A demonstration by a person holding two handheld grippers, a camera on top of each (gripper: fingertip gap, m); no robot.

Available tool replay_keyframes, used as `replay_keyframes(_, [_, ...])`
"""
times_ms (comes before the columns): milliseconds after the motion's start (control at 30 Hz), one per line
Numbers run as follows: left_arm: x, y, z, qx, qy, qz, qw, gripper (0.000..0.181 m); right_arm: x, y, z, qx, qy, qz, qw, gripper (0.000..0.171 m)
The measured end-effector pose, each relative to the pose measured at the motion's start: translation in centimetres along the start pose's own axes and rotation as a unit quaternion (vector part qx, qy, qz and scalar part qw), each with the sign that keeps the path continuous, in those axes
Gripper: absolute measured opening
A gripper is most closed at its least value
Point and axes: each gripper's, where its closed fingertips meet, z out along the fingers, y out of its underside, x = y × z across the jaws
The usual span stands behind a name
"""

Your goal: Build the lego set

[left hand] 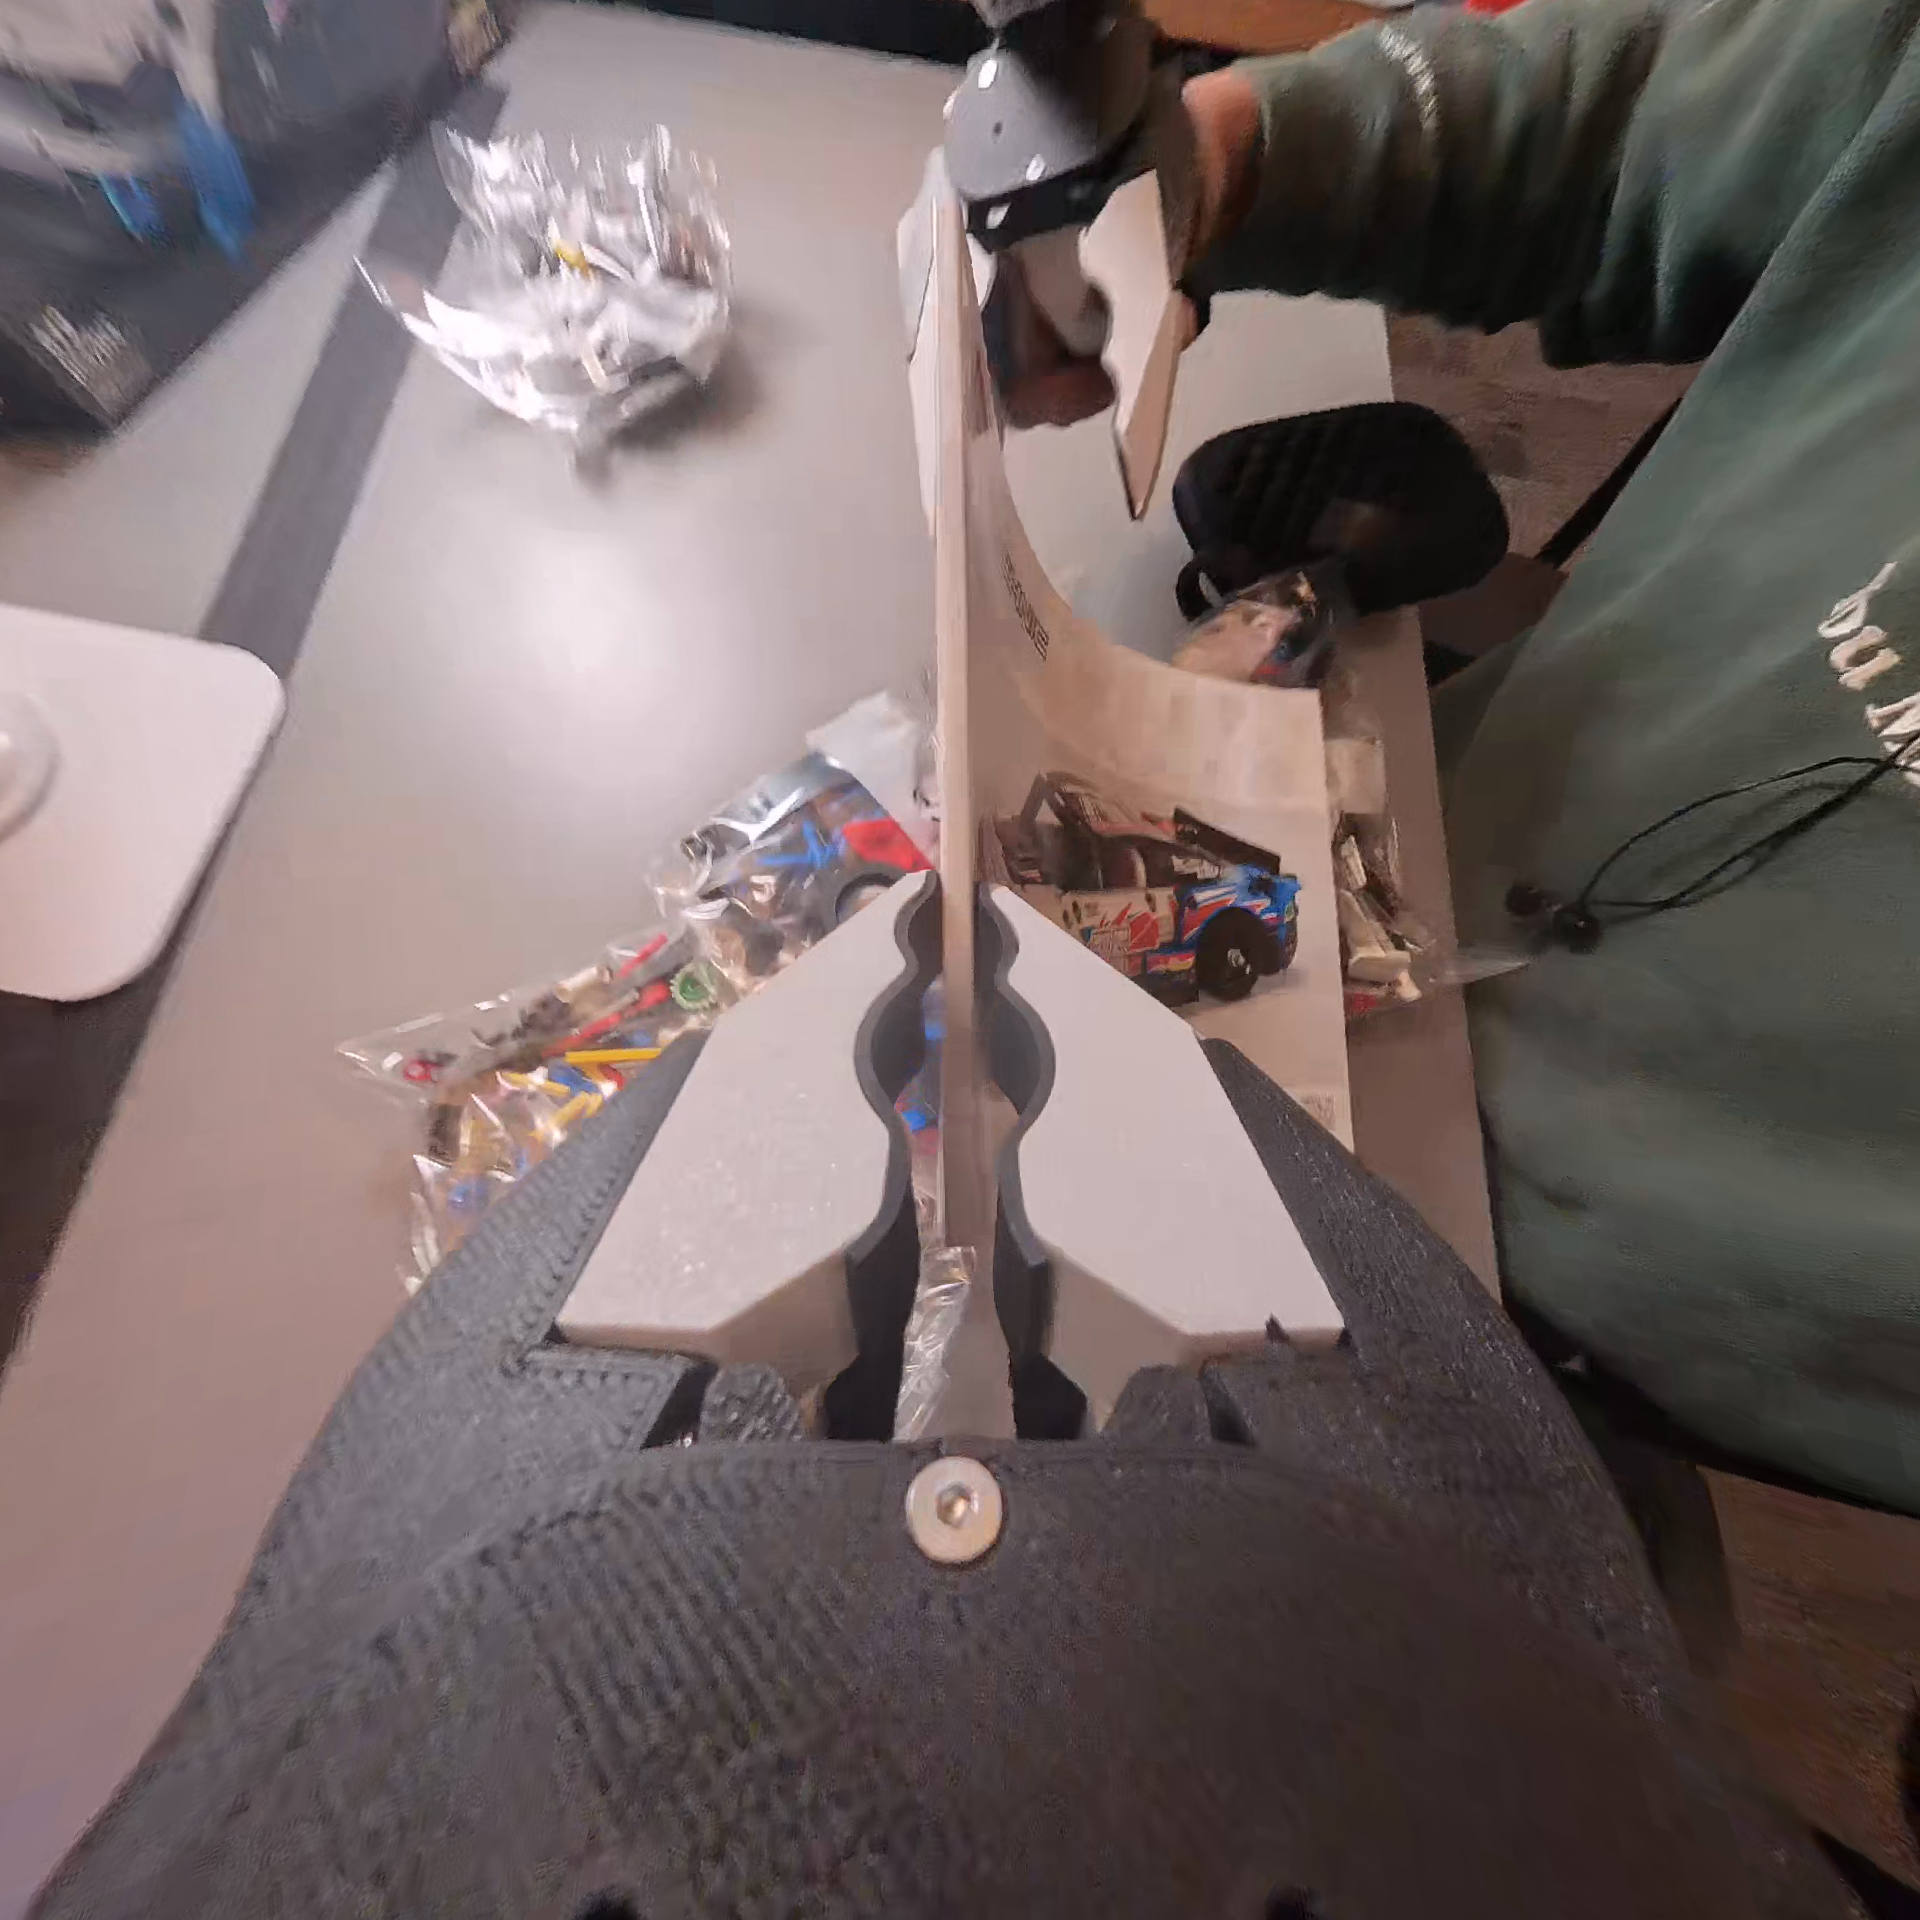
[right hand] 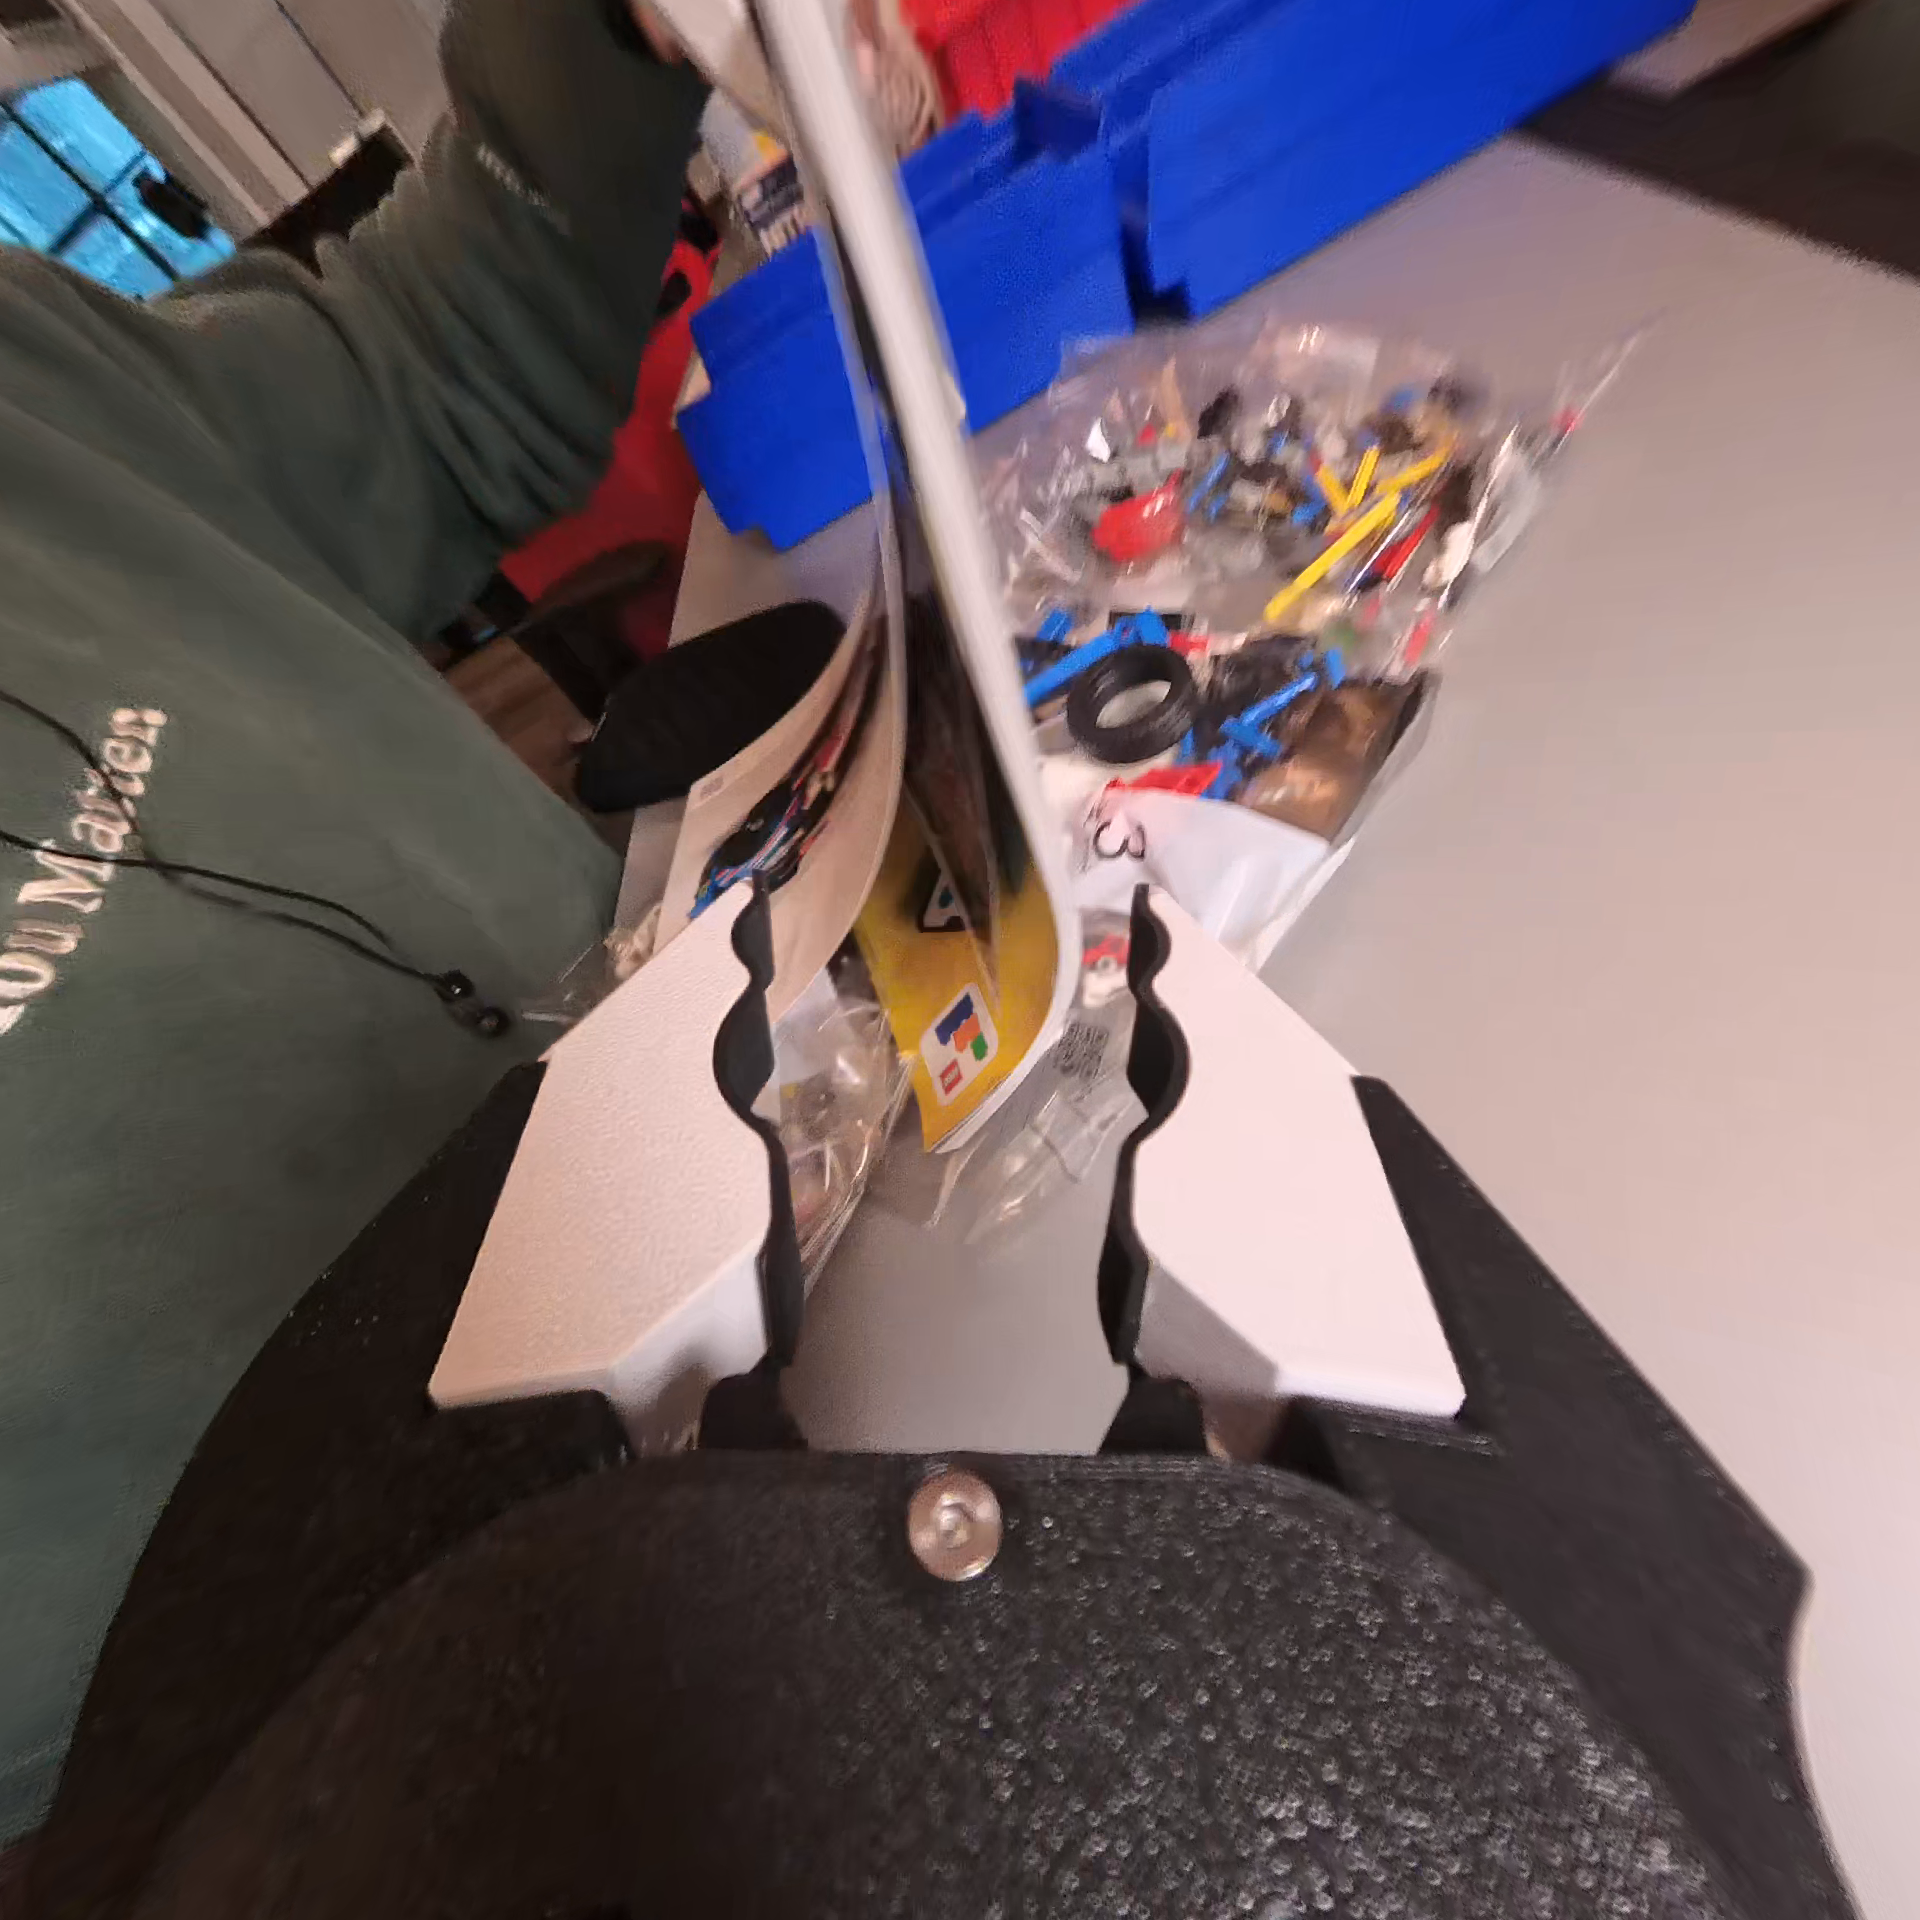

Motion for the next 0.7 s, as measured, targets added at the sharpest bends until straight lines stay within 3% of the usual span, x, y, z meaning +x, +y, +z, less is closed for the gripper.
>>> replay_keyframes(300, [2.2, -8.3, -7.3, 0.127, -0.094, 0.071, 0.985, 0.003, -2.5, -3.8, -0.2, 0.098, -0.039, -0.043, 0.993, 0.1])
replay_keyframes(533, [2.3, -13.8, -9.8, 0.225, -0.102, 0.11, 0.963, 0.003, 4.1, -5.4, 1.2, 0.137, 0.074, -0.06, 0.986, 0.122])
replay_keyframes(700, [1.8, -16.4, -9.8, 0.306, -0.087, 0.095, 0.943, 0.003, 3.2, -8.2, 3.2, 0.233, 0.029, -0.043, 0.971, 0.115])
